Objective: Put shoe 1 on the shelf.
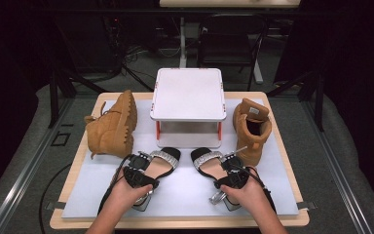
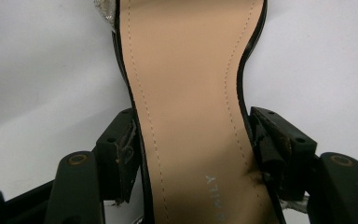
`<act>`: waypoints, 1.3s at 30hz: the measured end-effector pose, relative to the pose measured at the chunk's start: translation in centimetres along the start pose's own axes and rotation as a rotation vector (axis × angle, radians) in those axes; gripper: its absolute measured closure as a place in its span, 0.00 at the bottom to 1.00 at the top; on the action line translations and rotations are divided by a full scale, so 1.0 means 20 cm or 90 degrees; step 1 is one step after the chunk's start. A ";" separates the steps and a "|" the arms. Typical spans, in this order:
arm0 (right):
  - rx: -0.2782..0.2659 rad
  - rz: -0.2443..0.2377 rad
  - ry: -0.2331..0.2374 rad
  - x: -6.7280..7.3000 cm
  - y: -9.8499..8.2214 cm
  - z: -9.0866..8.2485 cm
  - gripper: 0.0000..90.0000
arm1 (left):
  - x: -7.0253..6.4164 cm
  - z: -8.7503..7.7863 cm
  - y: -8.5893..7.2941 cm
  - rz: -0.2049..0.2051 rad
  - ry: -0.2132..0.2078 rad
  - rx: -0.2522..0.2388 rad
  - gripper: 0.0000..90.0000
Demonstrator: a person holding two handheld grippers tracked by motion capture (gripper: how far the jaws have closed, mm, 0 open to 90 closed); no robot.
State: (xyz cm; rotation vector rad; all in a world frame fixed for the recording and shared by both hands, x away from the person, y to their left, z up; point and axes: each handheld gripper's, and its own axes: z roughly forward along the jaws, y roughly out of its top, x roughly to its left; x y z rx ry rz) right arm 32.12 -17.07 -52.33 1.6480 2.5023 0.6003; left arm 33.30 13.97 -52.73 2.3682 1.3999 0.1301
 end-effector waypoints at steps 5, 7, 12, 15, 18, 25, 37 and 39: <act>0.001 0.006 -0.001 0.00 0.00 0.00 0.44 | -0.01 0.00 0.01 -0.001 0.011 0.007 0.42; 0.009 0.004 -0.004 0.00 0.01 0.00 0.44 | -0.01 0.00 0.01 -0.001 0.014 0.012 0.42; 0.009 0.010 -0.004 0.00 0.01 0.00 0.44 | 0.00 0.00 0.01 -0.003 0.016 0.001 0.44; 0.000 0.011 -0.002 0.00 0.00 0.00 0.44 | 0.00 0.00 0.00 -0.003 0.019 -0.008 0.45; -0.013 0.014 -0.004 0.00 -0.01 0.00 0.44 | 0.00 0.00 0.00 -0.009 0.016 -0.013 0.45; -0.041 0.024 -0.002 0.01 -0.03 0.00 0.45 | 0.01 -0.01 -0.01 -0.017 0.013 -0.032 0.47; -0.062 0.027 -0.004 0.01 -0.05 -0.01 0.45 | 0.01 -0.02 -0.02 -0.021 0.009 -0.040 0.48; -0.061 0.028 -0.004 0.01 -0.05 -0.01 0.45 | 0.01 -0.03 -0.02 -0.021 0.008 -0.041 0.48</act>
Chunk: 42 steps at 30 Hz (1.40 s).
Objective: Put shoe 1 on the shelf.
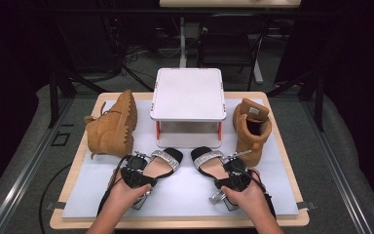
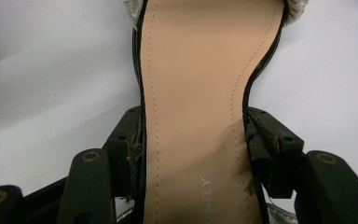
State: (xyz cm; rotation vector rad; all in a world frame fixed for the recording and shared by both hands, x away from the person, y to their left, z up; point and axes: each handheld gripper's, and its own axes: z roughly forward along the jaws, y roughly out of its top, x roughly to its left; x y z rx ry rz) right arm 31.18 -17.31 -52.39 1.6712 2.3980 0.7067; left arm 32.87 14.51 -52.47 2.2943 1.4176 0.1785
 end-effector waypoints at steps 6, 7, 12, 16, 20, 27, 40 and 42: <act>0.012 0.000 -0.005 0.00 0.00 0.00 0.45 | 0.00 -0.01 0.00 -0.004 -0.003 -0.003 0.48; 0.014 0.001 -0.007 0.00 0.00 0.00 0.46 | 0.00 -0.02 0.00 -0.004 -0.001 -0.005 0.48; 0.019 -0.004 -0.014 -0.01 0.01 -0.01 0.46 | 0.00 -0.04 0.01 -0.002 -0.002 -0.009 0.48; 0.024 0.001 -0.013 0.00 0.03 -0.03 0.46 | 0.00 -0.04 0.02 0.002 0.008 -0.009 0.48; 0.025 0.001 -0.007 0.00 0.05 -0.03 0.46 | 0.00 -0.05 0.06 0.007 0.016 -0.011 0.48; 0.036 0.004 -0.019 0.02 0.11 -0.02 0.46 | 0.00 -0.03 0.14 -0.001 0.015 -0.014 0.48; 0.021 0.039 -0.026 -0.03 0.26 0.02 0.46 | 0.05 0.05 0.28 -0.033 0.017 -0.014 0.48; 0.022 0.042 -0.028 -0.03 0.27 0.04 0.46 | 0.05 0.07 0.29 -0.039 0.016 -0.015 0.48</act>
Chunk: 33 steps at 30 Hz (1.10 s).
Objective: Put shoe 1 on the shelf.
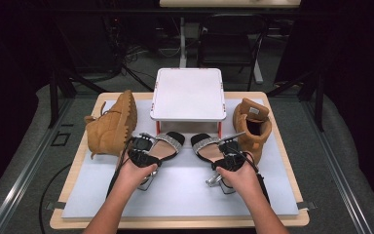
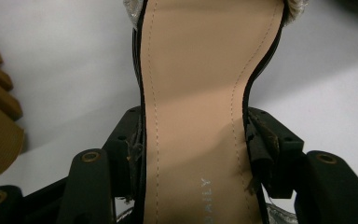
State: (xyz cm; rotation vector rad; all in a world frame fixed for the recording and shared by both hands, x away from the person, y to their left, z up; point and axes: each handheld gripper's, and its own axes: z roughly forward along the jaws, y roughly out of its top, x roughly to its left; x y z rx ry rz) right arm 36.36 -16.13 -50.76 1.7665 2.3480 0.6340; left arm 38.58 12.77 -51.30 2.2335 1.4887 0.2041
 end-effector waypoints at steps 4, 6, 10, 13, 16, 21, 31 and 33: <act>0.000 0.006 -0.006 0.00 0.03 0.03 0.46 | 0.00 0.02 0.03 -0.014 0.000 -0.006 0.48; -0.001 0.007 -0.010 0.00 0.04 0.03 0.46 | 0.00 0.03 0.04 -0.017 0.008 -0.008 0.48; -0.011 0.015 -0.011 0.01 0.07 0.05 0.46 | -0.01 0.05 0.07 -0.020 0.009 -0.005 0.48; -0.015 0.013 -0.018 0.03 0.10 0.05 0.46 | -0.04 0.06 0.09 -0.014 0.027 -0.004 0.48; -0.017 0.019 -0.017 0.04 0.11 0.06 0.46 | -0.05 0.07 0.11 -0.021 0.018 -0.004 0.48; -0.017 0.022 -0.025 0.05 0.14 0.08 0.46 | -0.05 0.08 0.13 -0.026 0.030 -0.006 0.48; -0.018 0.034 -0.035 0.06 0.16 0.11 0.46 | -0.06 0.10 0.14 -0.061 0.017 -0.012 0.48; -0.012 0.030 -0.035 0.06 0.16 0.11 0.46 | -0.07 0.11 0.14 -0.064 0.019 -0.017 0.48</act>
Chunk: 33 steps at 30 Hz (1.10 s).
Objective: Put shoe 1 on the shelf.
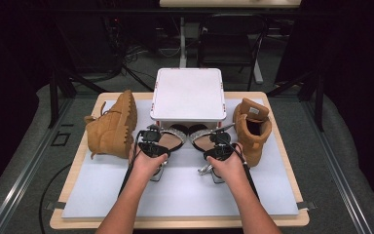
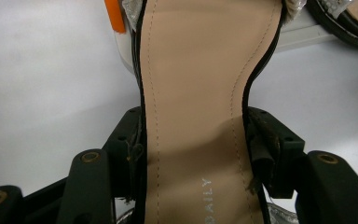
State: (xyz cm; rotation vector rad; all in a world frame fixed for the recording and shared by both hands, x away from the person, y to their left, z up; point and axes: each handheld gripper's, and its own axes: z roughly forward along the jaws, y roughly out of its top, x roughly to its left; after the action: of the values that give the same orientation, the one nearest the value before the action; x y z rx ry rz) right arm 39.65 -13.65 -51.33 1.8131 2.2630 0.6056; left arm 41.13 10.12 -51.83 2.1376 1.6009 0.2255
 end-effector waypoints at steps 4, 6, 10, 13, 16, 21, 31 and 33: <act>0.007 0.000 -0.001 0.01 0.00 0.01 0.45 | -0.01 0.01 -0.01 0.006 0.005 -0.001 0.47; 0.007 0.002 0.005 0.00 0.00 0.01 0.45 | -0.01 0.01 -0.02 0.010 0.004 0.000 0.47; 0.006 -0.001 0.006 0.00 -0.01 0.01 0.45 | -0.01 0.01 -0.02 0.023 0.003 -0.005 0.45; 0.002 -0.003 0.003 0.00 -0.01 0.01 0.44 | -0.01 0.01 -0.02 0.025 0.003 -0.002 0.44; 0.006 -0.005 0.009 -0.01 -0.01 0.00 0.44 | 0.00 0.00 -0.02 0.027 -0.001 -0.004 0.43; -0.001 -0.009 0.013 -0.01 -0.01 0.00 0.43 | 0.01 -0.03 -0.02 0.033 -0.002 -0.009 0.41; -0.040 0.004 0.031 -0.04 -0.01 -0.08 0.42 | 0.03 -0.06 -0.02 0.025 -0.028 -0.017 0.40; -0.047 0.000 0.028 -0.05 -0.01 -0.10 0.43 | 0.03 -0.07 -0.01 0.028 -0.029 -0.021 0.40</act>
State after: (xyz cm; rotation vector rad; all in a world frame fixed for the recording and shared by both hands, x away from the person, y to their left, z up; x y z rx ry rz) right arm 38.91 -14.98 -49.83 1.7823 2.2366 0.7265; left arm 40.51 11.19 -50.75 2.1391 1.5163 0.2148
